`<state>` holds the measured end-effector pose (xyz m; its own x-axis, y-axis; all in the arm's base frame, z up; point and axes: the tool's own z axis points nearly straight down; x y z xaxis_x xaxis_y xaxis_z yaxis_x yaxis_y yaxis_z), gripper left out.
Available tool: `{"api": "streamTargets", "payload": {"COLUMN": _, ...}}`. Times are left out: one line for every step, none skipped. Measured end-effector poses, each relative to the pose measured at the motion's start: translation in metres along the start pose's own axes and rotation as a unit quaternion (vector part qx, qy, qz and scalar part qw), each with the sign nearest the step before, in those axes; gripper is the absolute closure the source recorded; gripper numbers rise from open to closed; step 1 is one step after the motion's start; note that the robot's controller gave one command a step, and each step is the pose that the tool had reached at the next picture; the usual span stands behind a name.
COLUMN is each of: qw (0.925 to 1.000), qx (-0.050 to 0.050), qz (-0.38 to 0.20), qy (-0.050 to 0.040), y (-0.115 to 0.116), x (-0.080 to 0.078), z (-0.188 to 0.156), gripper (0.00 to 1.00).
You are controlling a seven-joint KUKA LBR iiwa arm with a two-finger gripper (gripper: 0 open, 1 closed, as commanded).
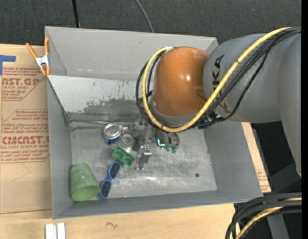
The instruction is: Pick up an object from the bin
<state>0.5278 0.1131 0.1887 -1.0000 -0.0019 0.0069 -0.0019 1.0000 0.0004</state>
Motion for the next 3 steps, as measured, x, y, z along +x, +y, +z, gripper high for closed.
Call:
{"api": "streamTargets", "payload": {"qw": 0.9787, "qx": -0.003, "qz": 0.205, "qy": -0.0098, "y": 0.002, "x": -0.005, "z": 0.100, "gripper": 0.00}}
{"api": "streamTargets", "payload": {"qw": 0.9786, "qx": -0.003, "qz": 0.206, "qy": -0.0087, "y": 0.002, "x": -0.005, "z": 0.099, "gripper": 1.00}}
{"api": "streamTargets", "payload": {"qw": 0.9969, "qx": 0.000, "qz": 0.079, "qy": -0.0077, "y": -0.046, "x": -0.015, "z": -0.035, "gripper": 1.00}}
